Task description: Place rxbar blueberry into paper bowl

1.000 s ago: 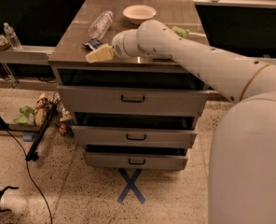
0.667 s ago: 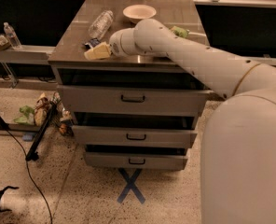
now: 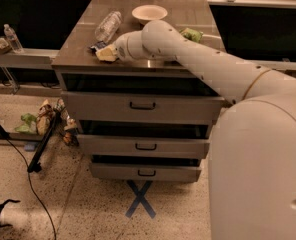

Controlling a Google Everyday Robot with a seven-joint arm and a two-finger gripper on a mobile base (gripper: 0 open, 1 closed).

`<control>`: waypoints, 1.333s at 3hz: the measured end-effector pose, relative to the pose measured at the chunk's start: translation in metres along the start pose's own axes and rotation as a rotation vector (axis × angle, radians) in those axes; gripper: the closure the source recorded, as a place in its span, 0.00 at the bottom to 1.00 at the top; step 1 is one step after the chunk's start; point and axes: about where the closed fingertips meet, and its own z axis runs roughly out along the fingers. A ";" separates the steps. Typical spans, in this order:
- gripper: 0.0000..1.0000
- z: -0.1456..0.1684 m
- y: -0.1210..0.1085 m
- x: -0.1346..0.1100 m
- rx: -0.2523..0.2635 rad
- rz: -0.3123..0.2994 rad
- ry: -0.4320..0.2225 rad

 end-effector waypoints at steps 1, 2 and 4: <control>0.80 0.000 0.004 0.000 -0.025 -0.004 -0.006; 0.99 -0.013 -0.001 -0.008 -0.013 -0.036 -0.035; 1.00 -0.023 -0.025 -0.027 0.051 -0.078 -0.064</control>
Offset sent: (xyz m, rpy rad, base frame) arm -0.0068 -0.0260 0.0315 0.0115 -0.1043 0.0207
